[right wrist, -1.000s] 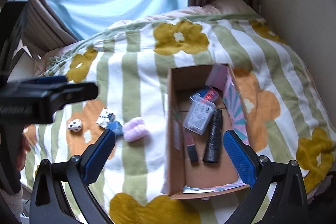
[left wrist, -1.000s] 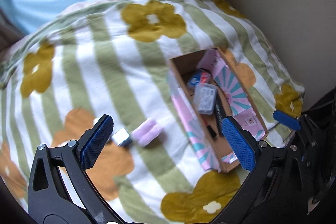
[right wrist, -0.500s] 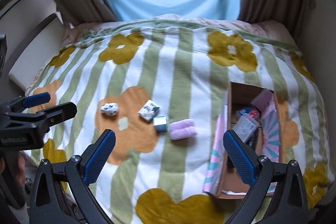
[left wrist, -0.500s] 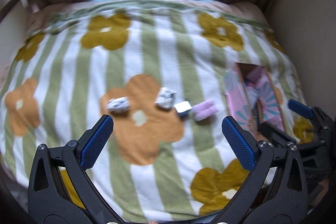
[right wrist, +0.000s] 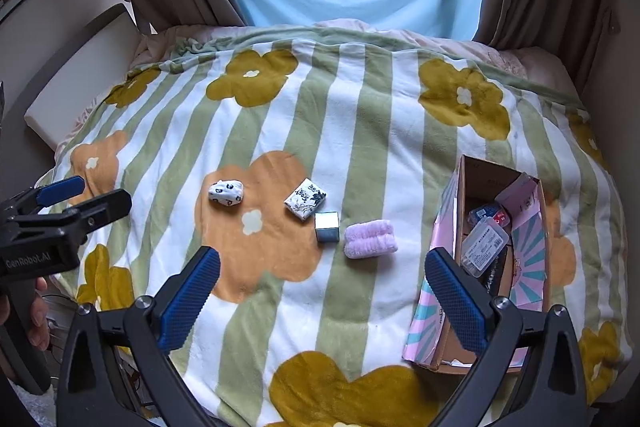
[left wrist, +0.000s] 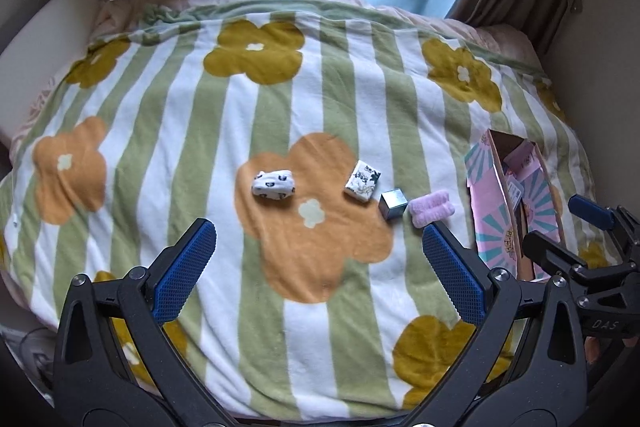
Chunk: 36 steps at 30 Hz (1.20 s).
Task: Organize objects
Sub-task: 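Withdraw both tools from the box toward the remaining items, then grasp the white panda sock with left tool while right tool grasps blue cube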
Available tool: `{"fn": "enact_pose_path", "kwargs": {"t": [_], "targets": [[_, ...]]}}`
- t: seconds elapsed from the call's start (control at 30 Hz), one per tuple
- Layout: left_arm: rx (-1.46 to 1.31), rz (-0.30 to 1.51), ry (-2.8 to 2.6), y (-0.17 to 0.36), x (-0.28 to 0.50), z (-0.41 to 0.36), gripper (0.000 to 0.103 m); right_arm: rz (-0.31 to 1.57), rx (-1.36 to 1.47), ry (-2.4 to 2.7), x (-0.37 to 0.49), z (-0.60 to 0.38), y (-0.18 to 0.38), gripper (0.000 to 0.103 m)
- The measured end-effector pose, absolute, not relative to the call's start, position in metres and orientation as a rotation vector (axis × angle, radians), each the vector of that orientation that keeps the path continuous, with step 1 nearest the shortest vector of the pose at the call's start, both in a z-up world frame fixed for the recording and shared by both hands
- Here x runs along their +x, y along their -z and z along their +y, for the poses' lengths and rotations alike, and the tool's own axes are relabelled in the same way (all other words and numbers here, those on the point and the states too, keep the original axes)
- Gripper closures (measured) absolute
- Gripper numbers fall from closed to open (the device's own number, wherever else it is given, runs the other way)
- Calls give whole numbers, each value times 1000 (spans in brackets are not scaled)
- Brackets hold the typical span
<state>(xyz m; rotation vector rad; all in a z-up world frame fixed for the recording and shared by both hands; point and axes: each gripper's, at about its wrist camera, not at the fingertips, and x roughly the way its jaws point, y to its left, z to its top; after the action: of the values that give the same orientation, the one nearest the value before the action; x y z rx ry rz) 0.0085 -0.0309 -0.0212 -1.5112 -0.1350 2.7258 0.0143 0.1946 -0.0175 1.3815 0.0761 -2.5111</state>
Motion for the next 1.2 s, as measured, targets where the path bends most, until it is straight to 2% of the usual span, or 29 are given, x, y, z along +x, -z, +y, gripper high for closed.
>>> {"fn": "enact_pose_path", "kwargs": {"t": [0.3, 0.53, 1.13, 1.2], "targets": [[-1529, -218, -2720, 30, 0, -44, 0, 115, 1307, 2506, 12, 183, 21, 1], [-1532, -253, -2748, 54, -19, -56, 0, 133, 1295, 2506, -7, 173, 49, 1], [-1551, -195, -2759, 216, -100, -74, 0, 215, 1284, 2531, -73, 150, 187, 2], [-1558, -195, -2753, 228, -106, -77, 2, 209, 1289, 2522, -78, 147, 200, 4]]}}
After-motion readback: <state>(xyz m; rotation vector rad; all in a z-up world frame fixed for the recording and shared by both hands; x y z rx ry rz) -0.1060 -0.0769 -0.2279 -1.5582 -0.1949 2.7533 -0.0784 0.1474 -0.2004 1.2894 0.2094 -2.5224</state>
